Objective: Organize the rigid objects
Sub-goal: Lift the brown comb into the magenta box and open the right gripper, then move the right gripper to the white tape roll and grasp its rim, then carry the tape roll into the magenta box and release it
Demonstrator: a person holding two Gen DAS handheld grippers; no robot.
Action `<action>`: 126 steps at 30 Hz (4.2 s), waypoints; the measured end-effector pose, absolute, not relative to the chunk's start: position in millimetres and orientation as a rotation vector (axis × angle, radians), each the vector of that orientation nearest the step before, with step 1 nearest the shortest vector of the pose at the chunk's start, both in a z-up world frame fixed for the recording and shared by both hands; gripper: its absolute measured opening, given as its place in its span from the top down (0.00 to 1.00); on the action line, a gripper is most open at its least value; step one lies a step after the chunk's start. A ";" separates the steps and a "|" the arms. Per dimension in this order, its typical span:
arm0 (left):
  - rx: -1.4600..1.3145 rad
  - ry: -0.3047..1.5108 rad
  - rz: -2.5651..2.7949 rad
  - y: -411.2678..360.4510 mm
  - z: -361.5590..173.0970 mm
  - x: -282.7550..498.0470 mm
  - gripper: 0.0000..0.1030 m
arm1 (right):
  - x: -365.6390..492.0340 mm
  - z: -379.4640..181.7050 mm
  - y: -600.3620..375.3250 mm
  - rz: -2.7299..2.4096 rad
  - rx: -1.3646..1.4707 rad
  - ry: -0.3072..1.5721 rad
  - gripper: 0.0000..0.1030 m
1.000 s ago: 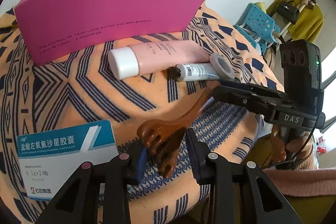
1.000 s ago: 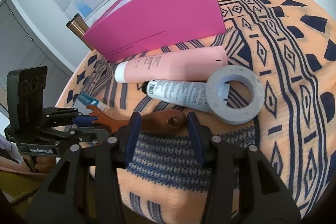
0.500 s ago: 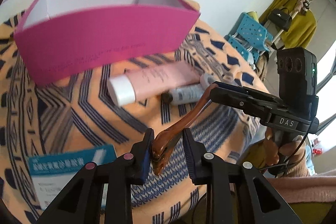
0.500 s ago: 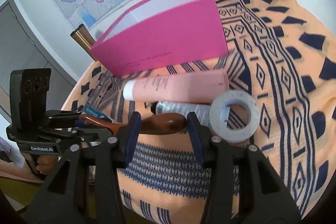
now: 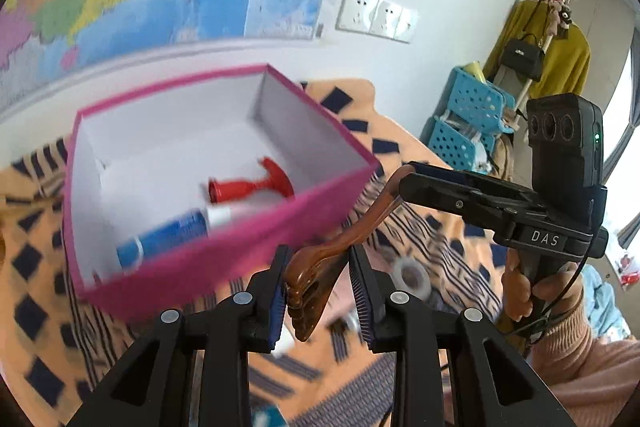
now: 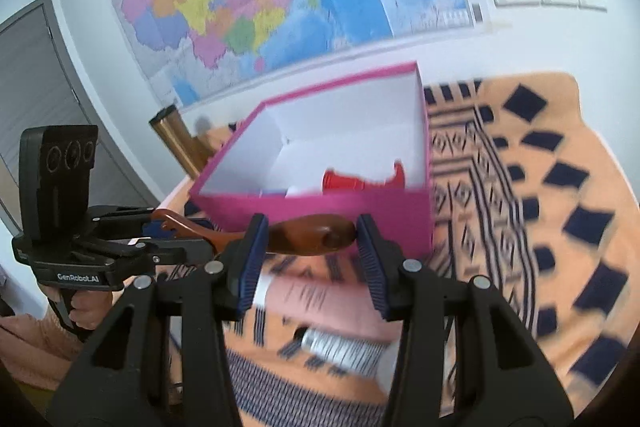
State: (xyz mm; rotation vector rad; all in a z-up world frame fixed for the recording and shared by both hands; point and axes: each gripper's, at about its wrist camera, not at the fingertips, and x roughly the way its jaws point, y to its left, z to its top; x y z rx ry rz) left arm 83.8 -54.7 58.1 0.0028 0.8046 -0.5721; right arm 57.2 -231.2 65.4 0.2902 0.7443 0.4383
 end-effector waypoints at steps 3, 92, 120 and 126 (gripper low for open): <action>0.014 0.810 -0.560 -57.9 63.5 102.8 0.69 | 77.2 69.6 -235.0 0.429 0.289 0.734 0.53; -0.023 0.918 -0.735 -123.3 -24.2 55.8 0.63 | 11.0 -2.1 -251.1 0.324 0.129 0.930 0.84; -0.020 0.746 -0.629 -92.0 35.6 72.6 0.65 | 52.4 57.1 -211.9 0.435 0.049 0.790 0.84; -0.020 0.735 -0.610 -89.6 49.6 96.4 0.65 | 76.2 74.0 -210.5 0.442 0.036 0.758 0.84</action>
